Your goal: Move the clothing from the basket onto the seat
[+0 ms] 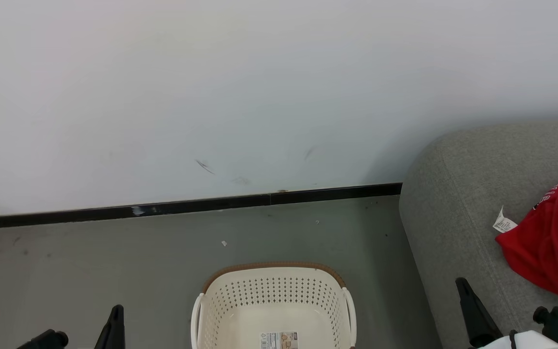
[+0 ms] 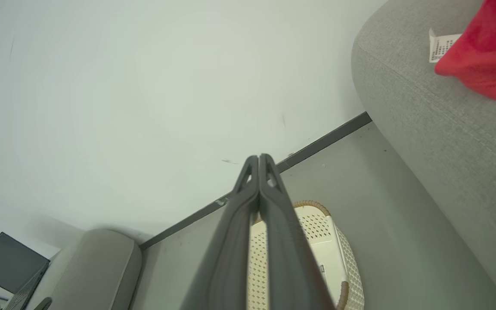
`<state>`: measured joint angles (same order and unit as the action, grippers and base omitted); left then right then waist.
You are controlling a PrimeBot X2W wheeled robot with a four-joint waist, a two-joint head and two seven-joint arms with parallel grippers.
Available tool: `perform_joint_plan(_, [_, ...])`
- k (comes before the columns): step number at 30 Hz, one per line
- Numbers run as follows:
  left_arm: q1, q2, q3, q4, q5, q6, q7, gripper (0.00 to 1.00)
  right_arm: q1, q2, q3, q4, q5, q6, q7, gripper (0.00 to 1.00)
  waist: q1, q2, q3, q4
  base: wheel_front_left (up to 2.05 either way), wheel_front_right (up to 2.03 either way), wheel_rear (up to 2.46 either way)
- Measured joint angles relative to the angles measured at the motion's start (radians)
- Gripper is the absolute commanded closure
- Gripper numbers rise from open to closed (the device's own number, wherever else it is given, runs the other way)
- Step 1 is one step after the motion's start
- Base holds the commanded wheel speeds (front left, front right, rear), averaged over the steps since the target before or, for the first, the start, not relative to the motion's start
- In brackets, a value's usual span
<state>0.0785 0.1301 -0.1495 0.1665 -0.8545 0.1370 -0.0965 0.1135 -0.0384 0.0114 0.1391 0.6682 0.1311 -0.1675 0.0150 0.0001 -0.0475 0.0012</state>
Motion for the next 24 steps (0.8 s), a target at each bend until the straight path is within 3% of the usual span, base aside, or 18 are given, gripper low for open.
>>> perform_joint_plan(13, [-0.013,-0.012,0.039,0.010,-0.132,-0.041,0.034,1.00,-0.026,-0.013,-0.005,0.017,0.182,0.000,0.037,1.00,0.0021,0.0000,0.000,0.000,0.00,0.00,0.00])
perform_joint_plan(24, [-0.032,-0.030,0.072,0.022,-0.244,-0.076,0.062,1.00,-0.042,-0.026,-0.012,0.037,0.332,0.000,0.065,1.00,-0.0055,0.0000,0.010,0.000,0.00,0.00,0.00])
